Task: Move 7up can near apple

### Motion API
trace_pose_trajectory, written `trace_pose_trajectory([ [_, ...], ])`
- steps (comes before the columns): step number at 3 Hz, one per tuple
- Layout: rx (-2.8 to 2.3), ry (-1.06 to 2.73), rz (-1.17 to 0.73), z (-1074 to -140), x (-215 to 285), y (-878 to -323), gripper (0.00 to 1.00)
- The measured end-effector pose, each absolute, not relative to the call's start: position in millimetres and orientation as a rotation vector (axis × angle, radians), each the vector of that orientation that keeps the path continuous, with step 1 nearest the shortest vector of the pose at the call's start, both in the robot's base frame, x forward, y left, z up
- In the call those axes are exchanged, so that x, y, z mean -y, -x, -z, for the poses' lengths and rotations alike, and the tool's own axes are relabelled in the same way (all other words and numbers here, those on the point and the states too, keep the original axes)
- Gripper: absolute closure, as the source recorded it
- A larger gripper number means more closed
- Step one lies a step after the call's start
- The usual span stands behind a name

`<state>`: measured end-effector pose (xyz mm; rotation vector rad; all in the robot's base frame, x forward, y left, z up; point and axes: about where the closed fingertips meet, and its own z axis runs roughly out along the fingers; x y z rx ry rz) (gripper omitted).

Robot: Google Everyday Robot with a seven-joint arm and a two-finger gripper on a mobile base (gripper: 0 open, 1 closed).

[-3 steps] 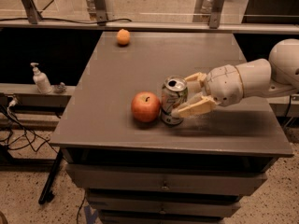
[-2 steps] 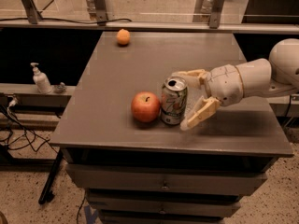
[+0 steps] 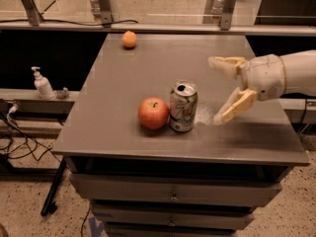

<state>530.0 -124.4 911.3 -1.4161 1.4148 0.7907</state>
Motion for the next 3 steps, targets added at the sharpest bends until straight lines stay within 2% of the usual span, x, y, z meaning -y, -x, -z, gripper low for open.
trace_pose_trajectory([
  [2,-1.433,1.249,-0.492,-1025.3,226.7,-545.7,0.0],
  [3,-1.409,1.237,-0.453,-1044.4,235.1,-547.4,0.0],
])
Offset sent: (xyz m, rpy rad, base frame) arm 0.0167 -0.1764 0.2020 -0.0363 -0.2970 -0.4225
